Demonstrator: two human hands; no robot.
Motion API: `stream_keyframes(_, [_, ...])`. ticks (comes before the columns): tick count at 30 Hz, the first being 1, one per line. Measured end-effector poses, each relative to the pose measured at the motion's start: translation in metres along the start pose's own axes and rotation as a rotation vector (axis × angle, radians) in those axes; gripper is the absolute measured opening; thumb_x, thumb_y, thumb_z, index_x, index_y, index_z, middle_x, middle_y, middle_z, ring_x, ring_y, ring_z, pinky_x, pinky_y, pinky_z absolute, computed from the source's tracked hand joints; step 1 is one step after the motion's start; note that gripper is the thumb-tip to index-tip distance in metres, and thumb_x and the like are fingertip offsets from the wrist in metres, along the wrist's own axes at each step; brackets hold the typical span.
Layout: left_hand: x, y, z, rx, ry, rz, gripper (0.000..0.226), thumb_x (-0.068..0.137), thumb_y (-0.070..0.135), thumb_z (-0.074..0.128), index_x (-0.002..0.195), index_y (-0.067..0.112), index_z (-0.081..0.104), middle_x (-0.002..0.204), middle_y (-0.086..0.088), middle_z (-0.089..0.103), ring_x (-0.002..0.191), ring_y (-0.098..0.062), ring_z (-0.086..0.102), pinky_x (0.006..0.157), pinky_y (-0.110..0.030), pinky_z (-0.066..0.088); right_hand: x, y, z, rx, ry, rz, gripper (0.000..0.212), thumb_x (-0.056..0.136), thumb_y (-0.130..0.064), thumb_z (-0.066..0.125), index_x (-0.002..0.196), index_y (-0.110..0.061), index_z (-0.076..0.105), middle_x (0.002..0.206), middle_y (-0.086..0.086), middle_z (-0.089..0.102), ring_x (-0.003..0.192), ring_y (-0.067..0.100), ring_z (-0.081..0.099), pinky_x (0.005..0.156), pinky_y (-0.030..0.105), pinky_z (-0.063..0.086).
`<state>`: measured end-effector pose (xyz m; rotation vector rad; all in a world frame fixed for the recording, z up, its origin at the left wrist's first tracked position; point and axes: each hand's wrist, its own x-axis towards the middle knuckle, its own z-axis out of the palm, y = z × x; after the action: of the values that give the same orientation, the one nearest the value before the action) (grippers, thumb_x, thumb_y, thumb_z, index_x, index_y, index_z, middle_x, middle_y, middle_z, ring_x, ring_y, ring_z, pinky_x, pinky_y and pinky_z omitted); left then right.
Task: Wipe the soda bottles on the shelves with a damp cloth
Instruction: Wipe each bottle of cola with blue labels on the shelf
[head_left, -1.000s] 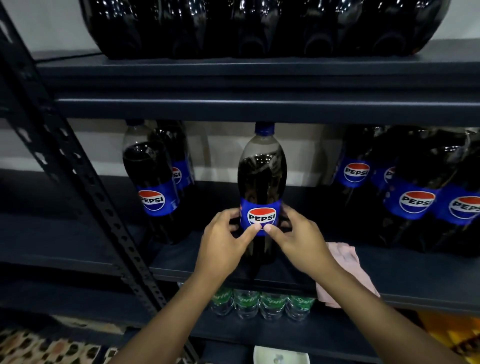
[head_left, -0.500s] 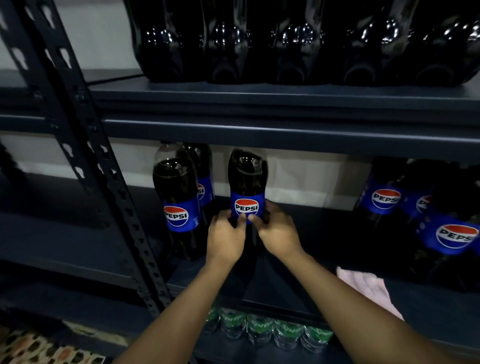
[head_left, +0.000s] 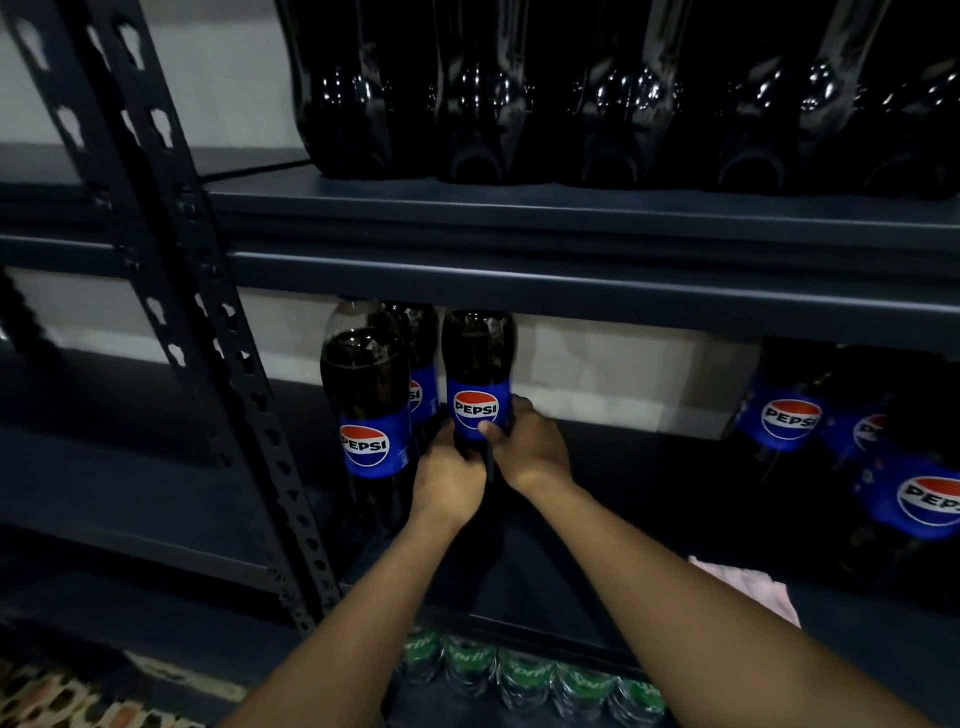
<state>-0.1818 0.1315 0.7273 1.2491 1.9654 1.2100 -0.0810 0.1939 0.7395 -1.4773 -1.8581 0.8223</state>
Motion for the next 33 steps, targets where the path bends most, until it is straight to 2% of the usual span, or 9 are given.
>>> stream_keyframes(8, [0.003,-0.001,-0.003,-0.010,-0.015,0.013,0.036,0.105,0.021,0.056,0.141,0.017,0.056,0.129,-0.011,0.069,0.116,-0.032,0.065,0.098,-0.037,0.052,0.004,-0.006,0.005,-0.014,-0.010,0.002,0.046,0.100,-0.031,0.065,0.141,-0.018,0.051,0.132,0.007,0.067,0.121,0.027,0.063,0.098,0.037,0.051])
stream_keyframes(13, [0.005,-0.002,-0.001,-0.007,-0.016,0.014,0.032,0.105,0.020,0.057,0.137,0.015,0.057,0.127,-0.009,0.068,0.116,-0.031,0.065,0.092,-0.032,0.048,0.004,-0.010,0.006,0.004,-0.017,0.013,0.046,0.100,-0.029,0.065,0.141,-0.016,0.050,0.134,0.009,0.066,0.122,0.027,0.062,0.100,0.038,0.050])
stream_keyframes(17, [0.005,-0.003,-0.001,0.006,-0.019,0.012,0.034,0.104,0.018,0.059,0.137,0.014,0.057,0.128,-0.010,0.067,0.117,-0.031,0.064,0.095,-0.032,0.048,0.003,-0.010,0.004,0.025,-0.035,0.009,0.046,0.100,-0.029,0.065,0.142,-0.016,0.050,0.134,0.007,0.065,0.123,0.025,0.061,0.098,0.034,0.047])
stream_keyframes(21, [0.000,-0.006,0.007,0.013,-0.007,-0.024,0.027,0.103,0.025,0.060,0.124,0.008,0.062,0.122,-0.016,0.068,0.112,-0.038,0.066,0.096,-0.044,0.056,-0.001,-0.004,-0.002,0.036,-0.096,0.010,0.044,0.100,-0.034,0.064,0.139,-0.019,0.053,0.133,0.005,0.065,0.122,0.024,0.062,0.098,0.033,0.049])
stream_keyframes(23, [-0.005,-0.006,0.016,0.055,-0.069,-0.036,0.024,0.103,0.028,0.058,0.115,0.008,0.063,0.114,-0.015,0.069,0.107,-0.037,0.068,0.086,-0.041,0.056,-0.009,0.010,-0.009,0.018,-0.138,0.035,0.040,0.100,-0.036,0.063,0.136,-0.018,0.058,0.132,0.003,0.066,0.122,0.024,0.063,0.097,0.032,0.051])
stream_keyframes(26, [-0.014,-0.003,0.033,0.174,-0.258,-0.014,0.025,0.103,0.024,0.057,0.124,0.013,0.065,0.120,-0.007,0.070,0.107,-0.026,0.065,0.082,-0.029,0.046,-0.030,0.042,-0.030,-0.010,-0.163,0.089,0.046,0.102,-0.034,0.059,0.144,-0.016,0.055,0.145,0.003,0.058,0.133,0.021,0.055,0.104,0.023,0.041])
stream_keyframes(29, [-0.019,0.013,0.057,0.195,-0.376,0.025,0.029,0.103,0.027,0.061,0.130,0.019,0.065,0.125,-0.006,0.070,0.112,-0.024,0.067,0.094,-0.031,0.052,-0.048,0.078,-0.062,-0.026,-0.097,0.123,0.044,0.102,-0.032,0.058,0.143,-0.015,0.058,0.147,0.003,0.058,0.135,0.019,0.053,0.102,0.015,0.035])
stream_keyframes(33, [-0.024,0.058,0.108,0.189,-0.455,0.100,0.026,0.102,0.027,0.064,0.125,0.016,0.070,0.123,-0.011,0.074,0.113,-0.030,0.070,0.103,-0.041,0.055,-0.064,0.119,-0.121,-0.014,0.181,0.180,0.033,0.098,-0.023,0.066,0.129,-0.009,0.069,0.133,0.009,0.068,0.127,0.025,0.061,0.099,0.013,0.035])
